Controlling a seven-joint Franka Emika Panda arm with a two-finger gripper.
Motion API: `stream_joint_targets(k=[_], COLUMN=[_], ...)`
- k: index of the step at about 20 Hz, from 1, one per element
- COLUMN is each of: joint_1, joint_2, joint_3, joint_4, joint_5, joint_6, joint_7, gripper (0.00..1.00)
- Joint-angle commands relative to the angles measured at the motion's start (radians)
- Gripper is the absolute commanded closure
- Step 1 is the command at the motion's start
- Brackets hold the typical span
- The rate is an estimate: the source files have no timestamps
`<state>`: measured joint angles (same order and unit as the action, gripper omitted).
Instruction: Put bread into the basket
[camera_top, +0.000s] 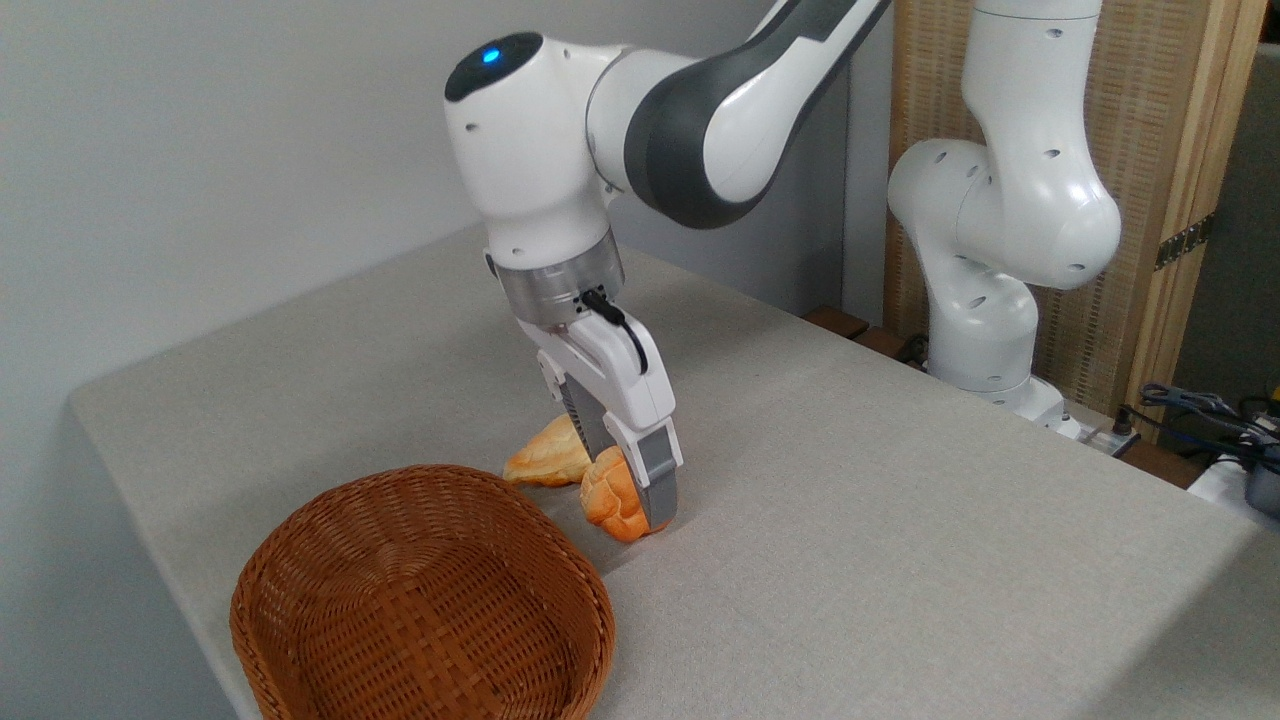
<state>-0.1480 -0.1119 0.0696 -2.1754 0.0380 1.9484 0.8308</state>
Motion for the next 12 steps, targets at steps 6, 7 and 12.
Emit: stream_joint_targets(k=[6, 7, 12], joint_1=[-0.004, -0.004, -0.004], joint_2=[0.012, 0.012, 0.011], joint_3=[0.004, 0.004, 0.006], joint_4=[0.031, 0.031, 0.032], joint_5=[0.008, 0.007, 0.0], joint_6=[-0.002, -0.002, -0.002], joint_7=[0.01, 0.008, 0.008], gripper=[0.62, 0.62, 0.62])
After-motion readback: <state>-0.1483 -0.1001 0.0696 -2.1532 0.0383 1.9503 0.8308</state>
